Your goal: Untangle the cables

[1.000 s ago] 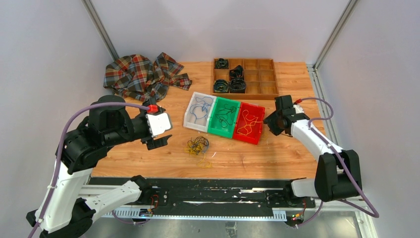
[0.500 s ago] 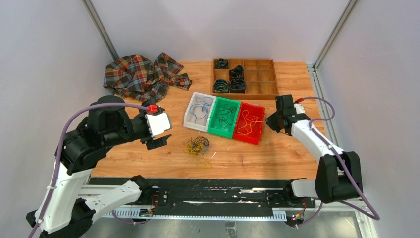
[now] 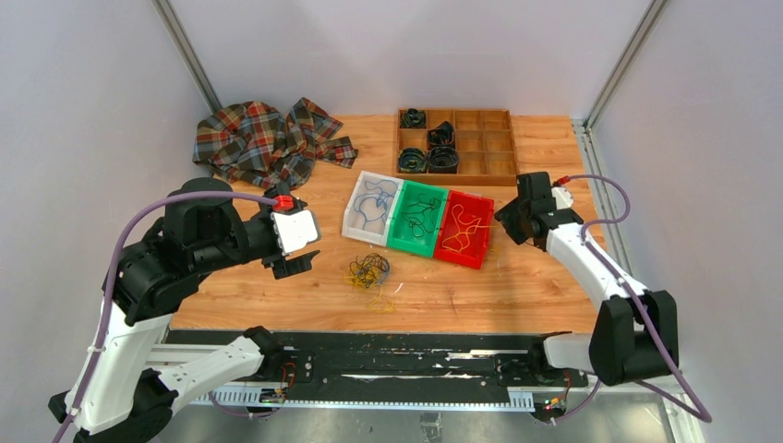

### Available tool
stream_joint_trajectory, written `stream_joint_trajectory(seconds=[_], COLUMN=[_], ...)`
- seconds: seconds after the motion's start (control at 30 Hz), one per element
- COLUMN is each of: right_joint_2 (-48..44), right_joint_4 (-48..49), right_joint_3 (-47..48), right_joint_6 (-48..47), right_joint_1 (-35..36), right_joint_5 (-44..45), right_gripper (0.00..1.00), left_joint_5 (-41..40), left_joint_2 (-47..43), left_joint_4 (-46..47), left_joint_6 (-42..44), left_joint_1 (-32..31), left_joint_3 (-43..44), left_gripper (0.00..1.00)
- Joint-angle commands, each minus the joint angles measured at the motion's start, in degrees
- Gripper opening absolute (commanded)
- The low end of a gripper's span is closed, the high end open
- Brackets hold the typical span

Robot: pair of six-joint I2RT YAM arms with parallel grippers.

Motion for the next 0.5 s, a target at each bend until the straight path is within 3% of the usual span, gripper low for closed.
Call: stream_joint_trajectory(seconds=[0.0, 0.17, 0.37, 0.47], right_joint_2=[4.16, 6.95, 8.34, 9.25], right_joint_4=[-1.32, 0.03, 0.82, 1.16], right_joint_3=[2.79, 3.88, 4.03, 3.92], right_joint_6=[0.94, 1.14, 1.96, 2.38], right_joint_1=[-0.14, -0.17, -0.19, -0.15], right_joint_5=[0.21, -0.39, -0.19, -0.05], right_gripper=[0.45, 0.39, 0.18, 0.19], left_joint_5=[-0.09, -0.35, -0.44, -0.55], left_joint_2=[-0.49, -0.49, -0.57, -0.65], left_joint_4=[0.50, 0.45, 0.52, 0.46], left_joint_6=[0.18, 0.18, -0.01, 0.09], left_joint_1=[-0.41, -0.41, -0.41, -0.41], left_joint_3=[-0.20, 0.04, 0.29, 0.32], left_gripper=[0.84, 0.84, 0.85, 0.85])
